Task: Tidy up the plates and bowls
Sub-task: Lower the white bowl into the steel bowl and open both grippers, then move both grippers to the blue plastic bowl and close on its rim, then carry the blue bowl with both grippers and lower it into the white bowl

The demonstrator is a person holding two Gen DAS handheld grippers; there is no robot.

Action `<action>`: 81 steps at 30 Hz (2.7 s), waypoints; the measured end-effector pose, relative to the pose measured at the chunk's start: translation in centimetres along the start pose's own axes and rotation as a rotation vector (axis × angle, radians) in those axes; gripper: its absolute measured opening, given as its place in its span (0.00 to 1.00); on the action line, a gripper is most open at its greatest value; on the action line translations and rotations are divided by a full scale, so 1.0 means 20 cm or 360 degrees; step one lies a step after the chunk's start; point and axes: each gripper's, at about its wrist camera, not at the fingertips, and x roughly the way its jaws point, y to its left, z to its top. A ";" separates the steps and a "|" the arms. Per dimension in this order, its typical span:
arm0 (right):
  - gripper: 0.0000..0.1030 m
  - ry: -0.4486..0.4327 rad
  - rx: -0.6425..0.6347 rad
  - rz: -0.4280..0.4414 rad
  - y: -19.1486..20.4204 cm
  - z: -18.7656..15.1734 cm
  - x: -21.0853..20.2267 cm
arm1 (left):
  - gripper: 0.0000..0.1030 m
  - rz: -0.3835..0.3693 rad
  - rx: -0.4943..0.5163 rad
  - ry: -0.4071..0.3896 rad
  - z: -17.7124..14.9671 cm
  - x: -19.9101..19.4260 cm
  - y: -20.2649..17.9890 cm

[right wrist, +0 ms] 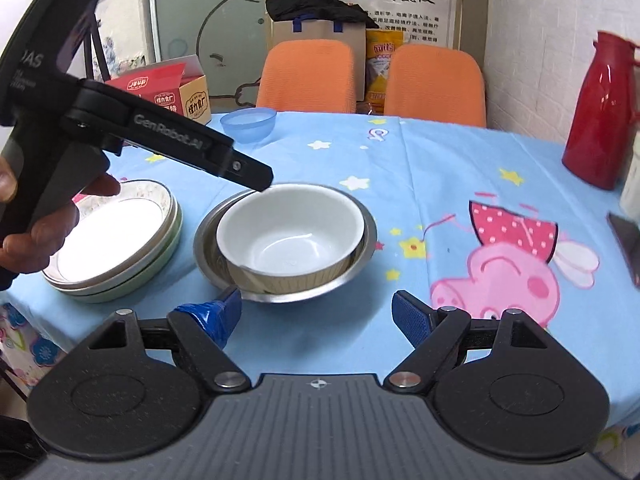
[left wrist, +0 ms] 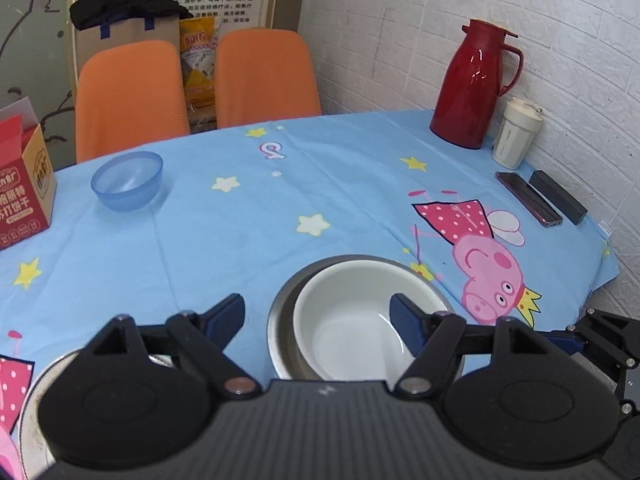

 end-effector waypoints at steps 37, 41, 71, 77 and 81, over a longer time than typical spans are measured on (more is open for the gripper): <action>0.67 0.0239 -0.0334 0.0293 0.18 1.04 1.19 | 0.71 0.0348 -0.0509 0.0213 0.63 0.67 1.23; 0.67 0.0324 -0.0324 0.0322 0.22 1.03 1.39 | 0.71 0.0340 -0.0551 0.0221 0.64 0.80 1.27; 0.65 0.0088 -0.0474 0.0339 0.35 1.13 1.24 | 0.39 0.0215 -0.0279 0.0009 0.65 0.52 0.96; 0.65 -0.0016 -0.0457 0.0231 0.29 0.95 0.83 | 0.39 0.0119 -0.0165 -0.0036 0.54 0.28 0.59; 0.65 -0.0057 -0.0384 0.0158 0.24 0.77 0.59 | 0.39 0.0076 -0.0077 -0.0037 0.38 0.18 0.33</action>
